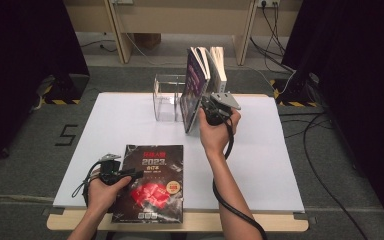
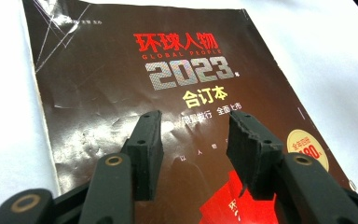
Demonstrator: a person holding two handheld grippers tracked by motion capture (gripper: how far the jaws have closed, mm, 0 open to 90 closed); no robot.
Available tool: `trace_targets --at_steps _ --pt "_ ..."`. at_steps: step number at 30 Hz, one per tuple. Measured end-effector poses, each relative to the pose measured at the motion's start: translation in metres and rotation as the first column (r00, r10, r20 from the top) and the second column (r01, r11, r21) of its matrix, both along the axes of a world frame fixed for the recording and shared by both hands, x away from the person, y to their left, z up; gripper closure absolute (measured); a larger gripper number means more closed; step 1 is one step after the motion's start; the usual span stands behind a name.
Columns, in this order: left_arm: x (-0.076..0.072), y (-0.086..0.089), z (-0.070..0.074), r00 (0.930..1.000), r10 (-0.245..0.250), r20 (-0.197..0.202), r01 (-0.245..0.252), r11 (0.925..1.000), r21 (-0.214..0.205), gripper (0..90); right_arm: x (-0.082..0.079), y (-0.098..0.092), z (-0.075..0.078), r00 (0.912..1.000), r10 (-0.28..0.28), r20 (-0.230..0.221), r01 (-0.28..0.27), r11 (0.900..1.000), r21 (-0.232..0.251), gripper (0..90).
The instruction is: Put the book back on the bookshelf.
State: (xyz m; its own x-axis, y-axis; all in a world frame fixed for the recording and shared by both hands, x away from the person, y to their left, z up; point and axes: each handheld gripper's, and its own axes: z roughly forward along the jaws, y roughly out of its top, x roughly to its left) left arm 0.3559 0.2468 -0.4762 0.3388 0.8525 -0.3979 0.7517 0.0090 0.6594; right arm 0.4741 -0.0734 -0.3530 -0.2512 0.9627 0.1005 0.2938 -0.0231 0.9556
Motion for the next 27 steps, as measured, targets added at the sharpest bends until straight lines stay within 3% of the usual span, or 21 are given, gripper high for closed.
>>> trace_targets --at_steps 14,27 --pt "0.0 -0.001 0.001 1.0 -0.003 0.01 0.003 1.0 0.001 52.4 0.002 -0.001 0.001 0.9995 0.027 -0.016 -0.027 0.9991 0.034 65.3" --pt "0.002 -0.007 0.002 0.9996 -0.011 0.027 0.011 0.9999 0.007 51.9 -0.005 -0.013 -0.001 0.998 0.054 -0.031 -0.053 0.9981 0.03 64.3"
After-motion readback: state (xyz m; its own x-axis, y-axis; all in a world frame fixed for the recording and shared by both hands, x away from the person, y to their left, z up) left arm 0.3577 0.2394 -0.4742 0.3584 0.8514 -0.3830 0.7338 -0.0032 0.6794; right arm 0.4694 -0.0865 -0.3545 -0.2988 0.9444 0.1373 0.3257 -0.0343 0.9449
